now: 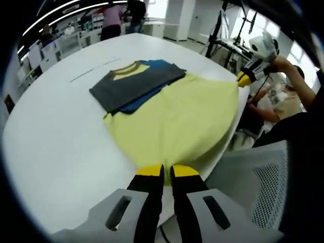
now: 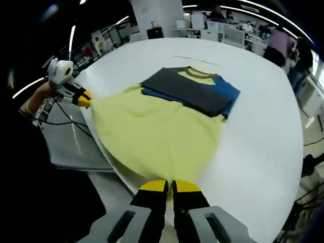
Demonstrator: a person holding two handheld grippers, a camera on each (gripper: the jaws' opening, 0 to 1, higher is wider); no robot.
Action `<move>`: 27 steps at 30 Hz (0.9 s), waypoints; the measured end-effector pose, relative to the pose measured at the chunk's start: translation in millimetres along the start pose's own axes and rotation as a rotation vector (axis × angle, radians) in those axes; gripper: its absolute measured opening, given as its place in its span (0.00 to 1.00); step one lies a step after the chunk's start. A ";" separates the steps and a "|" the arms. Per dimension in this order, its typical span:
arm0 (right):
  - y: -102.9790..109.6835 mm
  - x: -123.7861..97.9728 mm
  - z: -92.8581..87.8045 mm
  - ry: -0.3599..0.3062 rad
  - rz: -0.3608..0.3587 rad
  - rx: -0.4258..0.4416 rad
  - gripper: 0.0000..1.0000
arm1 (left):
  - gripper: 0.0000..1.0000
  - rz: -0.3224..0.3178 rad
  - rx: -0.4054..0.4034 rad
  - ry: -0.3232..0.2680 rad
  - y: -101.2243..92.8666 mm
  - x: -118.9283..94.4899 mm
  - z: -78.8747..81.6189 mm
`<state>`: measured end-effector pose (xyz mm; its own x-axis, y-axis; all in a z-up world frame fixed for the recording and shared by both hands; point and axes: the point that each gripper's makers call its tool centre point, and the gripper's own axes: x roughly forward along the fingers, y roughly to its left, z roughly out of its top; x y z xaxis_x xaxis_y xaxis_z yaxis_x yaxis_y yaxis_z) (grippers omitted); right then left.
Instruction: Fold the garment on the visible template until the final outline fits inside the template.
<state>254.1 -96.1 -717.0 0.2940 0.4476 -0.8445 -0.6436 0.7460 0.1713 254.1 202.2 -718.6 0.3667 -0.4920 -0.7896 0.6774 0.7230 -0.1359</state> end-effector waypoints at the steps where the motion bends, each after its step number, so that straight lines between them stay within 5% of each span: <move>1: 0.7 -1.5 0.0 0.001 0.000 0.001 0.00 | 0.03 0.001 0.003 0.000 -0.6 -2.1 0.7; 16: 12.8 -26.1 4.6 0.028 0.002 -0.025 0.00 | 0.02 -0.014 0.015 0.042 -8.7 -21.0 2.1; 27: -8.7 -20.9 24.9 -0.023 -0.062 -0.059 0.00 | 0.02 0.076 0.078 0.000 16.1 -18.0 24.1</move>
<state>271.2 -99.6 -688.2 0.3502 0.4131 -0.8407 -0.6638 0.7426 0.0883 273.7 211.0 -692.1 0.4189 -0.4374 -0.7957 0.6950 0.7184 -0.0290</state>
